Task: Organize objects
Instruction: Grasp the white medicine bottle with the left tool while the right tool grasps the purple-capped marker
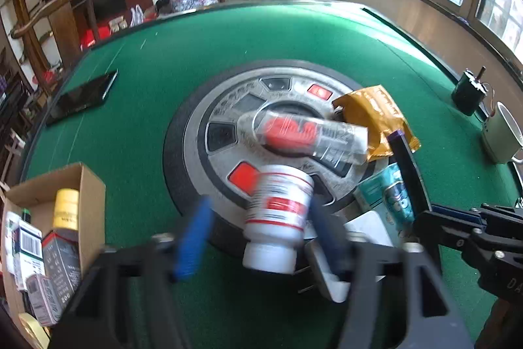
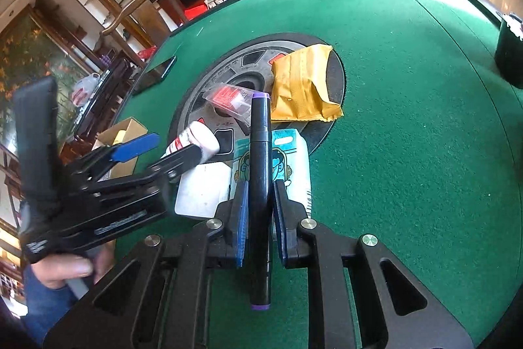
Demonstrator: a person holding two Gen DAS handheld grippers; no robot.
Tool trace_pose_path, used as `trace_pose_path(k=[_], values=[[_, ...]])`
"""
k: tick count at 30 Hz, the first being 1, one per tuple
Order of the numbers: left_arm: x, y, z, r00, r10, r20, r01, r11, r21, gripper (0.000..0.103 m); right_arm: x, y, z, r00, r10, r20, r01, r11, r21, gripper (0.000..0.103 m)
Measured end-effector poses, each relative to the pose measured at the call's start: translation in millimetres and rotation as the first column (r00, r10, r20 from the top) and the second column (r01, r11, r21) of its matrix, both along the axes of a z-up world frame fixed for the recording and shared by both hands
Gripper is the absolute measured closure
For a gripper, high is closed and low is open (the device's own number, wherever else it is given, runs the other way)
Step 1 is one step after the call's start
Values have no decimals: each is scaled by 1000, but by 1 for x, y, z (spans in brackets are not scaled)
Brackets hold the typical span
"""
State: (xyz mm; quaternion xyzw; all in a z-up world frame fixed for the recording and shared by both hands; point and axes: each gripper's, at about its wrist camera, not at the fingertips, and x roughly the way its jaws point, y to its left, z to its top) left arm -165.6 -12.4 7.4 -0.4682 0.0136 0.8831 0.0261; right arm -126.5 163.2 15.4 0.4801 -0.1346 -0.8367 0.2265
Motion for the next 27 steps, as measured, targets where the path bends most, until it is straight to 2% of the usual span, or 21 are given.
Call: trace_pose_path(k=[1, 5, 8, 16, 27], values=[[1, -3, -5, 1000, 13, 21, -12, 1000, -10, 68, 0, -1, -1, 1000, 2, 1, -2, 1000, -1, 89], [21, -12, -6, 999, 41, 10, -41, 999, 4, 68, 2, 4, 0, 1000, 4, -1, -4, 1000, 3, 89], [43, -18, -6, 998, 54, 16, -55, 996, 63, 68, 2, 4, 0, 1000, 7, -3, -7, 1000, 7, 89], [80, -15, 10, 993, 43, -112, -30, 993, 113, 68, 7, 0, 3, 1000, 13, -25, -13, 1000, -2, 89], [89, -11, 34, 984, 4, -177, 30, 982, 185, 68, 9, -2, 4, 999, 31, -20, -33, 996, -83, 89]])
